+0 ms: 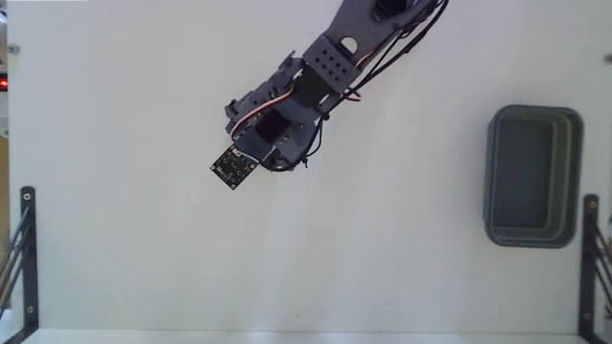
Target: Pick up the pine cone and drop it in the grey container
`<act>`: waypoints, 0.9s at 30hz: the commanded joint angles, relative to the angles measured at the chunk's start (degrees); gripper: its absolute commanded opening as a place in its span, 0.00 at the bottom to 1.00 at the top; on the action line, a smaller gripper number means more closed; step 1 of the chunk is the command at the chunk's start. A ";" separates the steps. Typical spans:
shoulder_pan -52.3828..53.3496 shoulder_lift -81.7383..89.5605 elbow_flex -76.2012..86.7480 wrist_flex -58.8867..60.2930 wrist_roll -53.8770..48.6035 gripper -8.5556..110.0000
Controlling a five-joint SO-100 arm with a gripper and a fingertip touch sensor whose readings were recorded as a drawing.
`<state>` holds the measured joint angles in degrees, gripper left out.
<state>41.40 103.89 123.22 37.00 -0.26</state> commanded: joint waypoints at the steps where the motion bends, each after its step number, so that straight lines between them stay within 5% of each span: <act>1: 1.05 1.24 0.08 -0.78 0.26 0.68; 27: 1.05 1.24 0.08 -0.78 0.26 0.62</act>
<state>41.40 103.89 123.22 37.00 -0.26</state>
